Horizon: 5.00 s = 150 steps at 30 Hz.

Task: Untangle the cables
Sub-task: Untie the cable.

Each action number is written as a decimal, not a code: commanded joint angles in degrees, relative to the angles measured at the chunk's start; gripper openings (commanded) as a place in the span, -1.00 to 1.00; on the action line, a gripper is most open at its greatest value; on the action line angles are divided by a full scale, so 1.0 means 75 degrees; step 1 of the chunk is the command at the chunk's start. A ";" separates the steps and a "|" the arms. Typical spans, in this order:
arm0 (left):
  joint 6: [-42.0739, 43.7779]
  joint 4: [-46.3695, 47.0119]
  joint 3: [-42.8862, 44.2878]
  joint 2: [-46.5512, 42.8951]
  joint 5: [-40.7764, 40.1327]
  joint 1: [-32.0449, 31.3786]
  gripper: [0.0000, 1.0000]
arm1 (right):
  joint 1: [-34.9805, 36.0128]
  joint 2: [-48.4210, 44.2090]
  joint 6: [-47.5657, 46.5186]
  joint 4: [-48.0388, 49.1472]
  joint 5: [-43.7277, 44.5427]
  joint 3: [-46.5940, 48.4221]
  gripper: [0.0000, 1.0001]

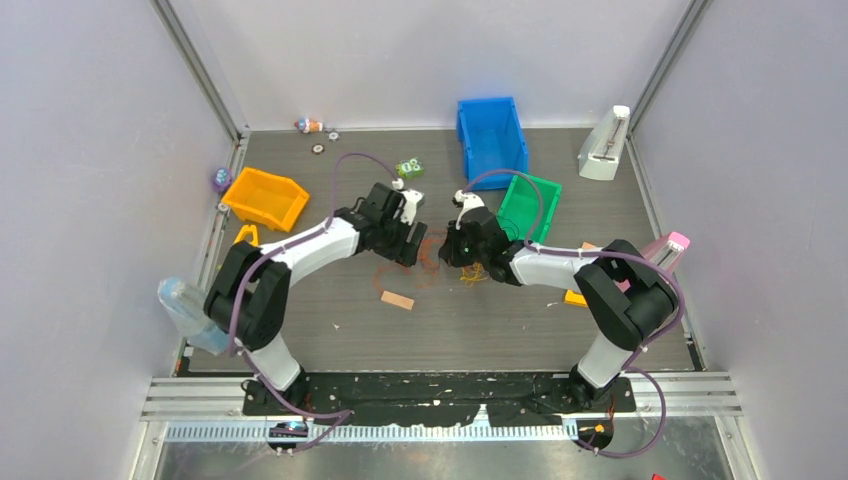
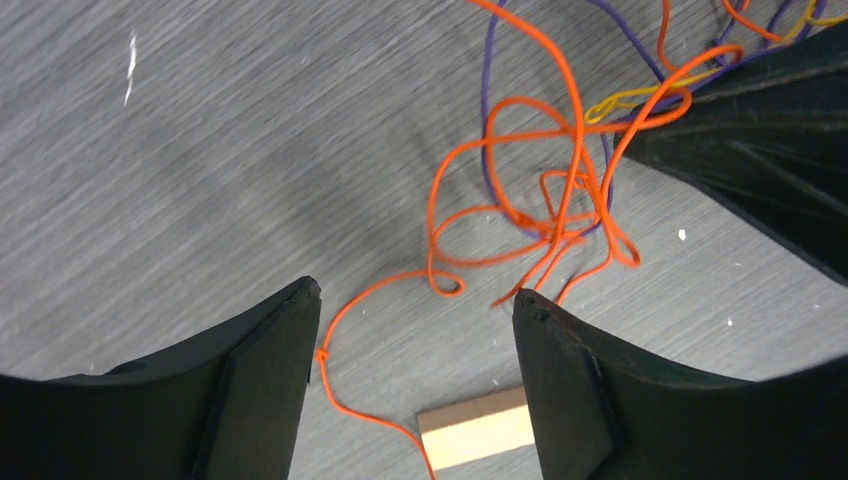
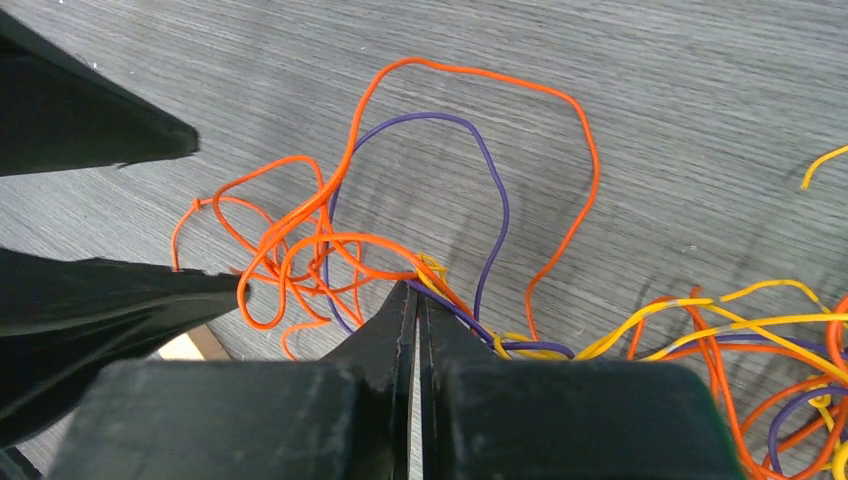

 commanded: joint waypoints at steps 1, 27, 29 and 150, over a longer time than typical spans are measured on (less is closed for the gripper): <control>0.0713 -0.0415 0.0719 0.0586 -0.0509 -0.0258 0.39 | 0.0022 -0.0190 0.0011 0.0500 -0.0197 -0.0006 -0.89; 0.0247 0.0763 -0.0264 0.0330 -0.0576 -0.0154 -1.00 | 0.0001 -0.0427 -0.0008 0.0548 0.0130 -0.0211 -0.89; 0.0075 0.1060 -0.0697 -0.0358 -0.1113 -0.0086 -1.00 | -0.0014 -0.0473 0.0001 0.0545 0.0135 -0.0240 -0.89; -0.2673 0.1619 -0.1149 -0.5479 0.3241 0.2669 -1.00 | 0.1344 -0.1132 -0.2547 -0.4710 -0.0376 0.8285 -0.89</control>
